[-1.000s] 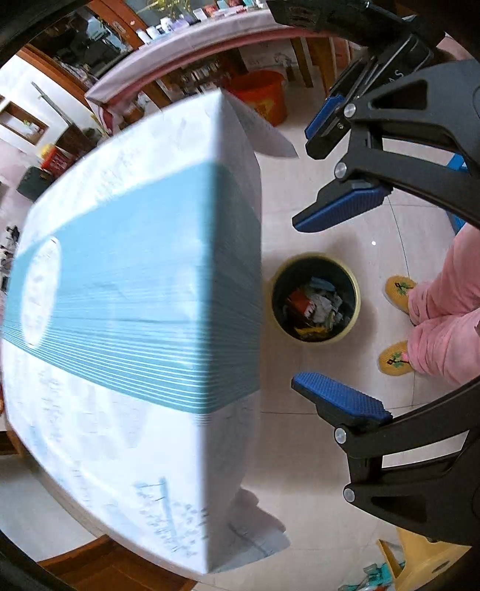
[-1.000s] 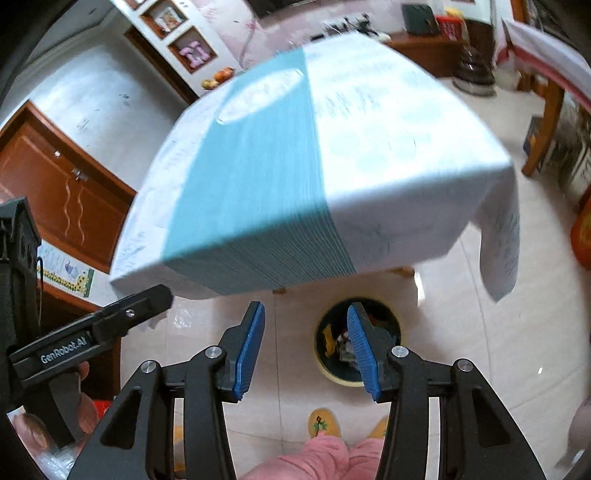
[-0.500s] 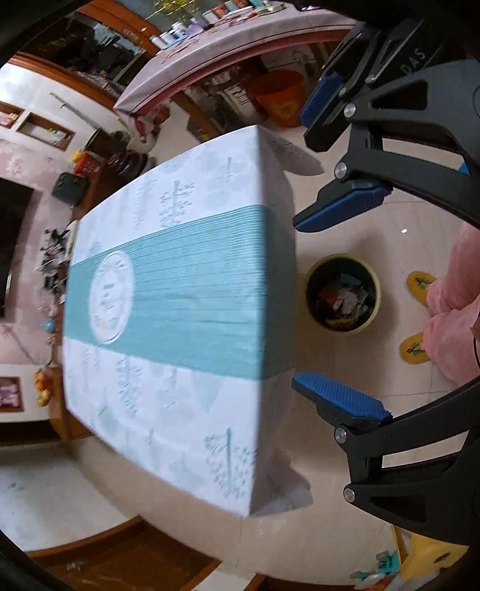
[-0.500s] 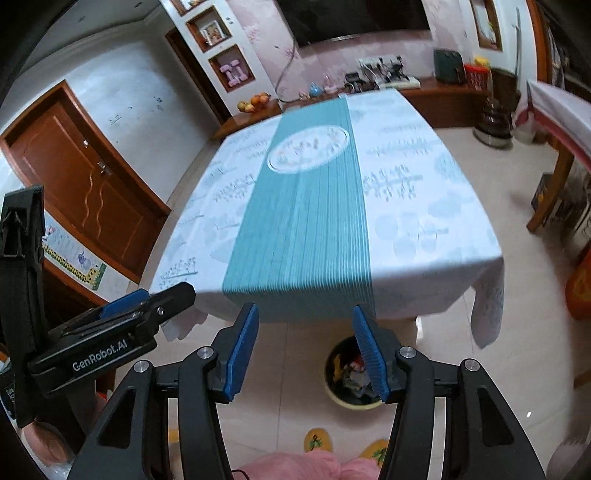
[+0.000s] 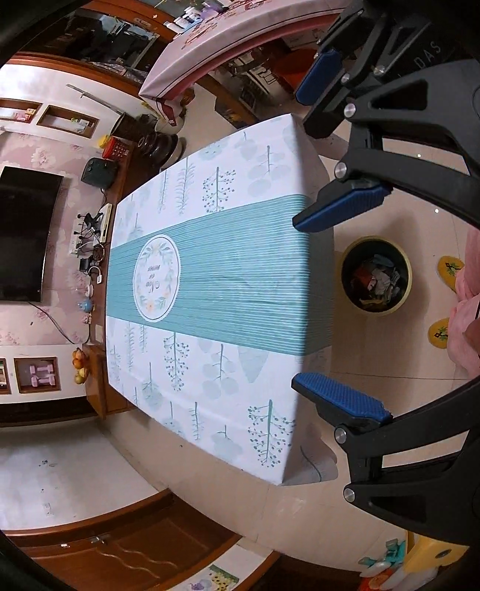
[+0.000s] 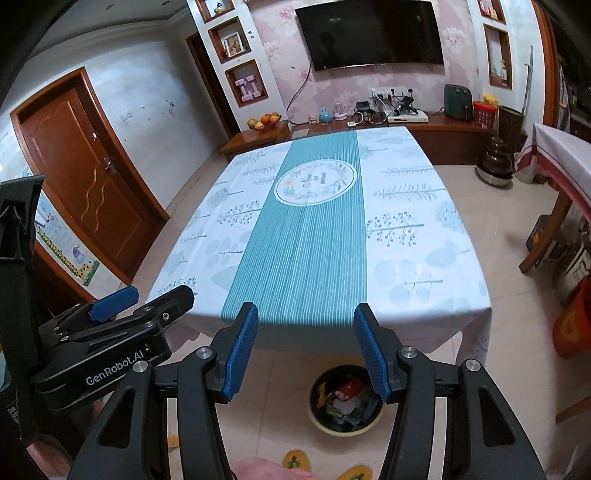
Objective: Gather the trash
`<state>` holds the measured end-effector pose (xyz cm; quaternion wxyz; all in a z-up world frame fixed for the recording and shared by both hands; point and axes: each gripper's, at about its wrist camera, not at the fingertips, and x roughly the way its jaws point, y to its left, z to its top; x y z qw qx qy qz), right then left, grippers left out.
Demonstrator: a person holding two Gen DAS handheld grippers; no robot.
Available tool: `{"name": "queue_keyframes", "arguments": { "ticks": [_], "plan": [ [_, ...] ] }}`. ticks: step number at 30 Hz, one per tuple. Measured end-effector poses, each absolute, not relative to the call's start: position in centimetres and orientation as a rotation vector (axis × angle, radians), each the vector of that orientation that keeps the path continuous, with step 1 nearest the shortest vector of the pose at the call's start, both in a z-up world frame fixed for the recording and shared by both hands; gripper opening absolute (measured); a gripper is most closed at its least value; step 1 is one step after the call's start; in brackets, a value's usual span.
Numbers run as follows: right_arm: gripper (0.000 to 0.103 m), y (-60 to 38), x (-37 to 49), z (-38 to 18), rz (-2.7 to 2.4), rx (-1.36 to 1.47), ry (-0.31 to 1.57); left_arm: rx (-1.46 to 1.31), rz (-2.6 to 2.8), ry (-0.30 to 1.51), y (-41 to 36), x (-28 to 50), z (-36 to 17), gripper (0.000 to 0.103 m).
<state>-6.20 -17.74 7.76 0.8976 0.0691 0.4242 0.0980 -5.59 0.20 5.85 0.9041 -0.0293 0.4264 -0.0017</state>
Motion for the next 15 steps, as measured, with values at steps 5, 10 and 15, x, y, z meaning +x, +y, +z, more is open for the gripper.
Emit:
{"name": "queue_keyframes", "arguments": {
  "ticks": [5, 10, 15],
  "plan": [
    [0.055, -17.8, -5.9, 7.9, 0.203, 0.13, 0.868, -0.045, 0.009, 0.862, -0.3, -5.2, 6.2, 0.076],
    [0.055, -17.8, -5.7, 7.8, 0.202, 0.129, 0.87, -0.026, 0.009, 0.861, -0.8, -4.9, 6.1, 0.076],
    [0.055, -17.9, -5.4, 7.4, 0.199, 0.129, 0.874, -0.016, 0.011, 0.867, -1.2, -4.6, 5.8, 0.076]
  ]
}}
